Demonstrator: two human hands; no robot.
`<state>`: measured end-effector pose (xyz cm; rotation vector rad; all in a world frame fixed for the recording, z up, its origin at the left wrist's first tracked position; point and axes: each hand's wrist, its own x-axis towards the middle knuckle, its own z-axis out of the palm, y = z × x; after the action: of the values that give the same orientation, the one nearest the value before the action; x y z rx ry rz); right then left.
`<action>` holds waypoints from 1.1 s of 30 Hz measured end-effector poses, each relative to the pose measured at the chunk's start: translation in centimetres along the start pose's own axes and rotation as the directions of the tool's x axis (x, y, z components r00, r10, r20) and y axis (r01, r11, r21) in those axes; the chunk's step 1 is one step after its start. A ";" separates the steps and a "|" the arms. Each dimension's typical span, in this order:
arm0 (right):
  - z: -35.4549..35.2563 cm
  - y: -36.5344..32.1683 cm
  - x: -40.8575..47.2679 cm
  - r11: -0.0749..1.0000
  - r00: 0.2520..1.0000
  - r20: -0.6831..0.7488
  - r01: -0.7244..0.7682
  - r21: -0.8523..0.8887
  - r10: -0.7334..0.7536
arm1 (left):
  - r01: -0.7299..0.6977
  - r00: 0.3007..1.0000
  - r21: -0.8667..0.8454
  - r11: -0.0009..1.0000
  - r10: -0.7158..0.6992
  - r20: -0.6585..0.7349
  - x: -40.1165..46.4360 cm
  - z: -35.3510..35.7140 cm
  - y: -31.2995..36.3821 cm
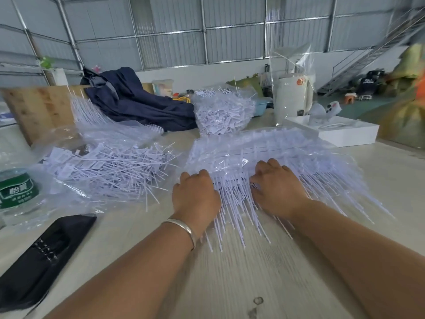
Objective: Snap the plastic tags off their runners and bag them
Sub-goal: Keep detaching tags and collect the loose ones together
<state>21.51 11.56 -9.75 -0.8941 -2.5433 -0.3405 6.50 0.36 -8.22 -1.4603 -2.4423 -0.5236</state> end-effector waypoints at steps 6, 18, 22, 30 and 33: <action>0.1 -0.7 -0.2 0.997 0.997 0.067 -0.038 -0.064 0.043 | -0.181 0.983 0.047 0.982 0.182 -0.007 -0.5 0.8 -1.0; -0.2 -0.1 -0.1 0.969 0.976 0.139 -0.189 0.157 0.168 | -0.171 0.984 -0.069 0.983 0.167 -0.060 -0.6 1.1 -2.5; -1.0 0.1 0.1 0.918 0.951 0.229 -0.271 0.290 0.208 | -0.114 0.990 -0.088 0.990 0.106 -0.091 -0.8 0.4 -2.6; -2.1 0.0 -0.6 0.957 0.996 0.085 -0.063 0.285 0.041 | -0.249 0.967 -0.244 0.937 0.226 -0.116 -1.4 0.0 -2.8; -1.7 -0.2 -0.7 0.971 0.994 0.111 -0.020 0.239 -0.007 | -0.239 0.968 -0.218 0.946 0.215 -0.128 -1.3 0.2 -3.1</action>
<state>22.39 10.43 -8.57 -0.8494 -2.6102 0.0218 4.39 -1.93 -9.46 -1.7322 -2.1541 -0.8327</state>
